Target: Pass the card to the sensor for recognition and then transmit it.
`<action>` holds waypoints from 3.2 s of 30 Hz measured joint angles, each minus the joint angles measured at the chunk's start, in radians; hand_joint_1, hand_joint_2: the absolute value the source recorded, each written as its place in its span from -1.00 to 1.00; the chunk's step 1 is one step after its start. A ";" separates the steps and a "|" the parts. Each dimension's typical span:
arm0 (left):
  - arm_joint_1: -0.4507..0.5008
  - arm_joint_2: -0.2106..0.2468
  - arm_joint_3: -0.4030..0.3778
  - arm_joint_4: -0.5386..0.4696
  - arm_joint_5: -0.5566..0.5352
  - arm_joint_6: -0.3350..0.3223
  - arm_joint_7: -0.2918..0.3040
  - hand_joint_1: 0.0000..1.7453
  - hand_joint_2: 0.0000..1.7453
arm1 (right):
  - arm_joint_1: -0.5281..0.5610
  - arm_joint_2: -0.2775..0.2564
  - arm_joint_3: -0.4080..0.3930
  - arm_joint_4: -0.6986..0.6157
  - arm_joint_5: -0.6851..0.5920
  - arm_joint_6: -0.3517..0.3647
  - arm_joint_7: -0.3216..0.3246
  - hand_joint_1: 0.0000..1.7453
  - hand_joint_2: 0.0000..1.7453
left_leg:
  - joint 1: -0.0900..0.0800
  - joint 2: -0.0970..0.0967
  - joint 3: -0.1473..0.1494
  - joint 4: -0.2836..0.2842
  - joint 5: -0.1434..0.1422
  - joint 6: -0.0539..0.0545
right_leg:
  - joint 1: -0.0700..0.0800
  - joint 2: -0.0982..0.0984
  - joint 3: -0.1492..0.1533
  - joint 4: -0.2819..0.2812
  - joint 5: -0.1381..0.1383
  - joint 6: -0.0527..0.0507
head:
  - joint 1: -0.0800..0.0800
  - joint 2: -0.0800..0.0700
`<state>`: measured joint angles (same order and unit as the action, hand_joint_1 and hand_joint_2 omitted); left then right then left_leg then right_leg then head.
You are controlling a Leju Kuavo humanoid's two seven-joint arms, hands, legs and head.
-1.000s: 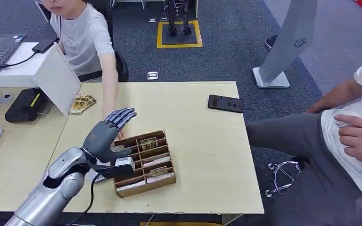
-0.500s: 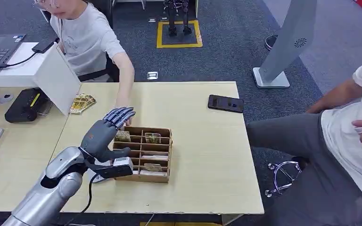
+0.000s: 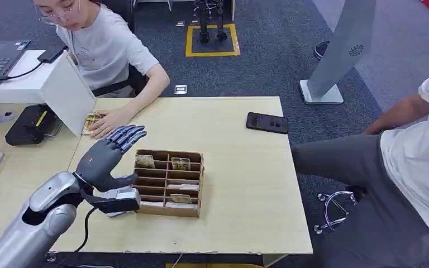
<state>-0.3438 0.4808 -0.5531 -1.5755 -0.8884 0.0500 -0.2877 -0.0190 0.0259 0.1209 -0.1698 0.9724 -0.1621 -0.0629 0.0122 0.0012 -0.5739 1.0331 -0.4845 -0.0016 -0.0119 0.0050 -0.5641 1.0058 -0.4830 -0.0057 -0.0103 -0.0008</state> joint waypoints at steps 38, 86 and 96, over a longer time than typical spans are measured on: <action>0.214 -0.035 -0.186 -0.111 -0.109 0.119 -0.028 -1.00 1.00 | -0.004 0.008 -0.044 -0.002 0.015 0.002 0.024 -1.00 1.00 | -0.001 0.000 -0.001 0.000 0.000 0.000 | 0.000 0.000 -0.001 -0.001 0.000 0.000 | 0.000 0.000; 0.175 -0.377 -0.184 0.252 -0.153 0.283 0.108 -1.00 1.00 | -0.001 0.013 -0.055 -0.002 0.047 0.002 0.027 -1.00 1.00 | -0.001 0.000 -0.001 0.000 0.000 0.000 | 0.000 0.000 -0.001 -0.001 0.000 0.000 | 0.000 0.000; 0.175 -0.381 -0.182 0.252 -0.153 0.283 0.107 -1.00 1.00 | 0.000 0.013 -0.056 -0.002 0.047 0.002 0.027 -1.00 1.00 | -0.001 0.000 -0.001 0.000 0.000 0.000 | 0.000 0.000 -0.001 -0.001 0.000 0.000 | 0.000 0.000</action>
<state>-0.1688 0.0996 -0.7351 -1.3237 -1.0410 0.3326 -0.1804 -0.0194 0.0393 0.0652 -0.1713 1.0197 -0.1598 -0.0359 0.0113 0.0011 -0.5748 1.0332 -0.4849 -0.0015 -0.0122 0.0045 -0.5649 1.0049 -0.4829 -0.0054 -0.0107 -0.0008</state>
